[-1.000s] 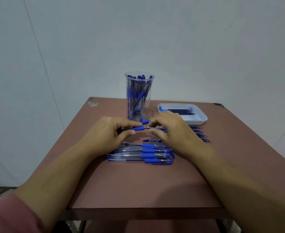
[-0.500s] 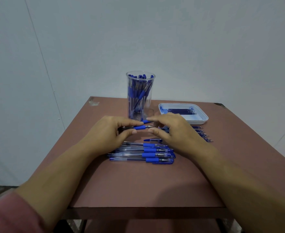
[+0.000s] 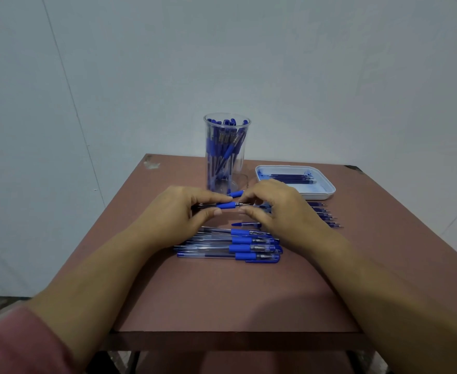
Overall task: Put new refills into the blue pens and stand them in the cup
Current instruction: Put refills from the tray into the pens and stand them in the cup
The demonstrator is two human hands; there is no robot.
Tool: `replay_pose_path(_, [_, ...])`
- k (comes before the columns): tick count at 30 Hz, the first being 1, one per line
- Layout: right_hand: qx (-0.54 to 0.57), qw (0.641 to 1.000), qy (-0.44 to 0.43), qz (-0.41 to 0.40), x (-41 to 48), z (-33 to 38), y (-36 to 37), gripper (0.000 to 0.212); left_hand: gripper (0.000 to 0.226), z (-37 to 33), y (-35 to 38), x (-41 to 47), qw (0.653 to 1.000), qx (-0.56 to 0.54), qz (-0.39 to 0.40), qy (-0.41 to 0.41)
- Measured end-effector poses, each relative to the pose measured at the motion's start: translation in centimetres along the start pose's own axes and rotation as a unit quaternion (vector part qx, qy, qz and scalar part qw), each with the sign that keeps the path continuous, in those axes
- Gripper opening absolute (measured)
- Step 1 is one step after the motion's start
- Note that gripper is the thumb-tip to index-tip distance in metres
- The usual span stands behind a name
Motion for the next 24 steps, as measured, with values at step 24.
replay_pose_path(24, [-0.072, 0.973, 0.091, 0.200, -0.6, -2.3, 0.0, 0.023, 0.036, -1.7, -0.4, 0.0, 0.940, 0.287, -0.122, 0.136])
Point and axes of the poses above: each hand's wrist, its own x-axis towards the middle knuckle, its own y-axis out of the palm, z = x × y, the point moved 4 cm from there along x, towards the middle knuckle, and after that the axes turned 10 degrees about -z, right-handed, at the moved point
